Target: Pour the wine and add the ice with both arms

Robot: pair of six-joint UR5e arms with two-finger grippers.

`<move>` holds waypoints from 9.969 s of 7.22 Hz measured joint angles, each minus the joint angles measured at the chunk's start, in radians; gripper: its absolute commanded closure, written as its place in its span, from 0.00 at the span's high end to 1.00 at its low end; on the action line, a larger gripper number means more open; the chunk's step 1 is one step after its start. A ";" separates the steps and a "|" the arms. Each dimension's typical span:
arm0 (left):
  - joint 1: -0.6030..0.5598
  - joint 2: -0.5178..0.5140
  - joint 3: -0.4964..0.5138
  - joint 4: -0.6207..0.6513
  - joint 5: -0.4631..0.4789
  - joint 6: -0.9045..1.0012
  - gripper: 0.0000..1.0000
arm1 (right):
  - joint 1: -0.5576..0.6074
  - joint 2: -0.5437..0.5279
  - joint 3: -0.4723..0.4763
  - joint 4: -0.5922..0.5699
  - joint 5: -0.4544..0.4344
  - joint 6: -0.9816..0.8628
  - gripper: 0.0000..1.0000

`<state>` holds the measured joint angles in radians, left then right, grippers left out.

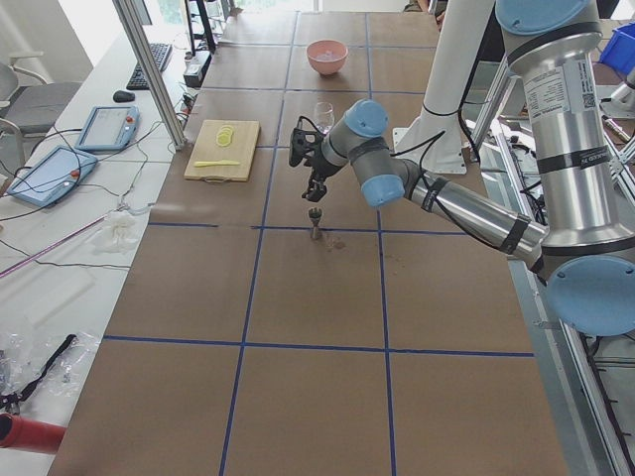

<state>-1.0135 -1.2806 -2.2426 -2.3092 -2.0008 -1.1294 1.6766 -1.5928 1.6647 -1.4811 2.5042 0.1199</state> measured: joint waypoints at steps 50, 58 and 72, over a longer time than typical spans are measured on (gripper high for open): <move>0.865 -0.223 0.324 0.398 1.581 -0.724 0.00 | -0.063 -0.009 0.022 -0.006 0.014 0.098 1.00; 0.753 -0.389 0.255 -0.024 1.571 -0.050 0.00 | -0.167 -0.018 0.124 0.005 0.001 0.177 1.00; 0.822 -0.705 0.382 -0.104 1.347 0.742 0.00 | -0.593 -0.202 0.328 0.297 -0.296 0.681 1.00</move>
<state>-0.1917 -1.9854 -1.8610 -2.4131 -0.6533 -0.3872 1.0837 -1.7951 1.9927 -1.1837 2.2086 0.8007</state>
